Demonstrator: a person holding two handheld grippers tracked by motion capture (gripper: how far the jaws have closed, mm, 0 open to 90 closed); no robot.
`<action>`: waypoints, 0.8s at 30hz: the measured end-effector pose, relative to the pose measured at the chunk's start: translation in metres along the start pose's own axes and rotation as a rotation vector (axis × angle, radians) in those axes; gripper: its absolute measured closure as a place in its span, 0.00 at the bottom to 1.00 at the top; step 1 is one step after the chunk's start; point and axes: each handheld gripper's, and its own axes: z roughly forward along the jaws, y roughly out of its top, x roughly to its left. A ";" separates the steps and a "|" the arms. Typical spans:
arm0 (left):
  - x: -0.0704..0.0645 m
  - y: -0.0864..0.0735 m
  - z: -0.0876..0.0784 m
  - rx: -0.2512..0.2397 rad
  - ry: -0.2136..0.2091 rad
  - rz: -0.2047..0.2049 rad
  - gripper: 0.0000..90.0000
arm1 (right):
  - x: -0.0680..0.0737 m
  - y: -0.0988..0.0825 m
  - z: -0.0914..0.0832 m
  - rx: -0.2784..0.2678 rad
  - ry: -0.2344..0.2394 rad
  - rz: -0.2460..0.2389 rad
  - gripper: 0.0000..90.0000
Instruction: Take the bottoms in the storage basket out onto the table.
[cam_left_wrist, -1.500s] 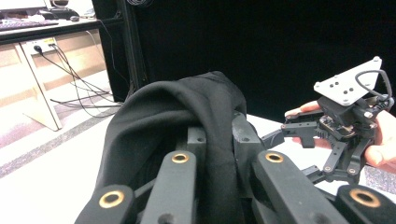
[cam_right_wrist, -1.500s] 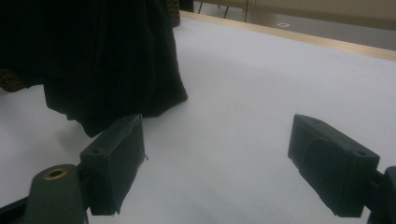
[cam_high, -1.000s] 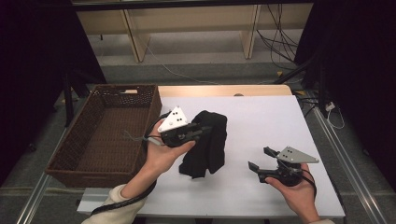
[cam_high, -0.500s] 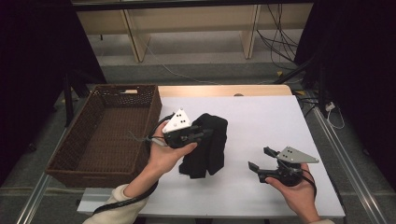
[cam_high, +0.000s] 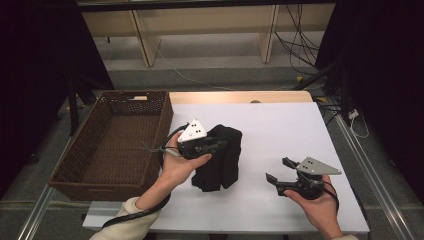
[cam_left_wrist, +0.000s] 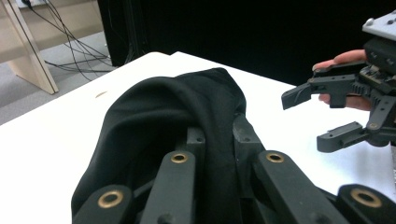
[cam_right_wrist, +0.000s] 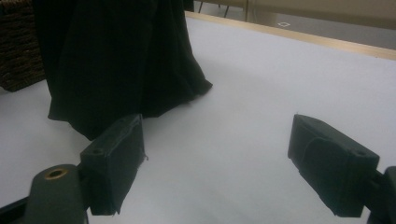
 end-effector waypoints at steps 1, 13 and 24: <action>0.001 -0.001 0.001 0.005 0.002 0.000 0.90 | 0.000 0.000 0.000 0.001 0.000 0.001 0.22; 0.005 -0.012 0.009 0.039 0.019 -0.003 0.89 | 0.000 0.000 0.000 0.002 0.000 0.000 0.22; 0.008 -0.022 0.017 0.091 0.042 0.017 0.89 | 0.000 0.000 0.000 0.003 0.000 0.000 0.22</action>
